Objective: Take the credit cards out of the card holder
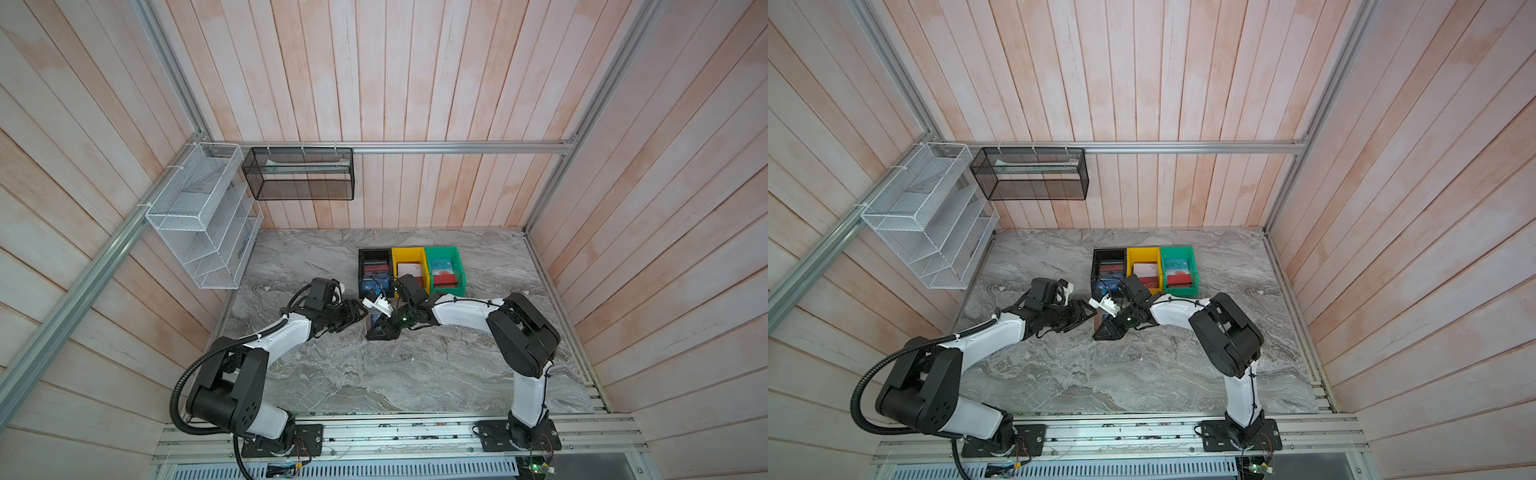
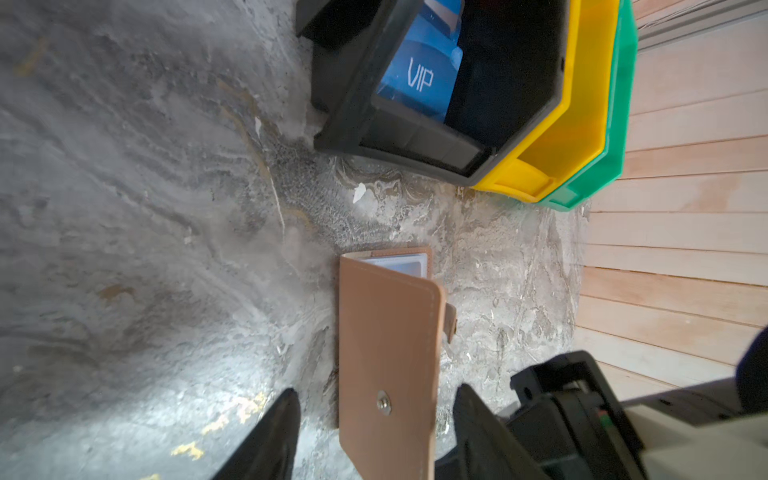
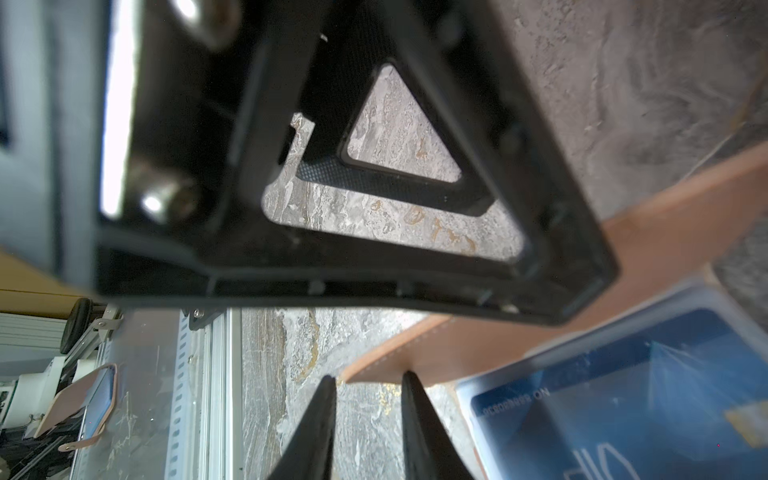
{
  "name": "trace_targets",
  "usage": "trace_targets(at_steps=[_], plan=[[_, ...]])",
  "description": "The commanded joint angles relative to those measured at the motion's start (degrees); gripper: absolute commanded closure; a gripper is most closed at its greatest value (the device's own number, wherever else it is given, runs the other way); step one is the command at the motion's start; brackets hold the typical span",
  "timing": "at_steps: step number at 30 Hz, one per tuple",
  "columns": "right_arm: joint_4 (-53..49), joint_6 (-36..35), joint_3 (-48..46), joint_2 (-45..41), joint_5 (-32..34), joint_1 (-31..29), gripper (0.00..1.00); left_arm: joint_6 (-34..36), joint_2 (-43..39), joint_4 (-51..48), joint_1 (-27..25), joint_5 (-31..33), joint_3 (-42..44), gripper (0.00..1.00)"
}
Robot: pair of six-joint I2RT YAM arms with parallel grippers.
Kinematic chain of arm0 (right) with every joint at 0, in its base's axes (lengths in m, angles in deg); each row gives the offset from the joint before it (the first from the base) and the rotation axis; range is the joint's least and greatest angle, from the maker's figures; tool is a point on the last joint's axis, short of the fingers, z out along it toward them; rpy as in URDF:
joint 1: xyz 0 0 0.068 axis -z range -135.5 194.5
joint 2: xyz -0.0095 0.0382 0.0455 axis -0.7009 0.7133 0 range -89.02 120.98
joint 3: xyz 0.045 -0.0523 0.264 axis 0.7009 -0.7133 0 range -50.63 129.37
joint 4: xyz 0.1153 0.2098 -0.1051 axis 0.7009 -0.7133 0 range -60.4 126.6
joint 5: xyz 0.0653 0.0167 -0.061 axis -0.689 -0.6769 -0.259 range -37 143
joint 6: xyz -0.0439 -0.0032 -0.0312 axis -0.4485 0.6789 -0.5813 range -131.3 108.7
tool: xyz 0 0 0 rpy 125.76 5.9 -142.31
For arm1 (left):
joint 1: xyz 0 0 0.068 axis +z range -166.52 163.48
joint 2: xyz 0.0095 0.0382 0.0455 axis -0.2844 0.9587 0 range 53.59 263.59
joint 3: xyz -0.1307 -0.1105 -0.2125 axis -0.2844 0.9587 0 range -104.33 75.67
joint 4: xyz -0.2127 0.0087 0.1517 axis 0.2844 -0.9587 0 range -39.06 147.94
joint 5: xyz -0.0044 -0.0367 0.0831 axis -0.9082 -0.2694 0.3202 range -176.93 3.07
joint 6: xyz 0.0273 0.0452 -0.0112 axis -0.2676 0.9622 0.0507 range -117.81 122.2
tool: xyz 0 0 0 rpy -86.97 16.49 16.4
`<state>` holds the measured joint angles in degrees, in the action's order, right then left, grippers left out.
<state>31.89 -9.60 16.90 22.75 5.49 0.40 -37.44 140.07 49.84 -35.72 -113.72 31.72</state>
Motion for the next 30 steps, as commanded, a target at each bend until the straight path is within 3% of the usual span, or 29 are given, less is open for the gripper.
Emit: trace_targets(at_steps=[1,4,8,10,14,24,30], plan=[[-0.15,-0.96,0.85,0.92,-1.18,0.28,0.72,0.19,2.37,1.78,-0.52,-0.8,-2.0,0.43],[-0.71,-0.95,0.6,0.43,-1.27,0.8,0.72,0.66,3.95,1.12,-0.75,-0.19,-2.81,0.52],[-0.22,-0.51,-1.6,-2.42,-1.28,2.9,0.72,1.26,3.8,-0.63,-0.75,1.87,-2.63,0.78],[0.08,0.01,-2.71,-3.92,-1.23,4.53,0.73,1.69,3.7,-1.81,-0.75,2.74,-2.55,0.85],[-0.14,0.76,-2.56,-3.97,-0.59,7.14,0.74,1.93,3.91,-1.77,-0.75,3.05,-1.49,0.85],[0.94,3.81,2.39,5.38,-0.24,7.74,0.8,2.26,6.76,0.29,-0.75,2.79,1.43,0.91],[0.66,5.62,0.85,7.14,3.32,7.97,0.8,4.06,7.11,-1.77,-0.57,6.09,3.09,0.91]])
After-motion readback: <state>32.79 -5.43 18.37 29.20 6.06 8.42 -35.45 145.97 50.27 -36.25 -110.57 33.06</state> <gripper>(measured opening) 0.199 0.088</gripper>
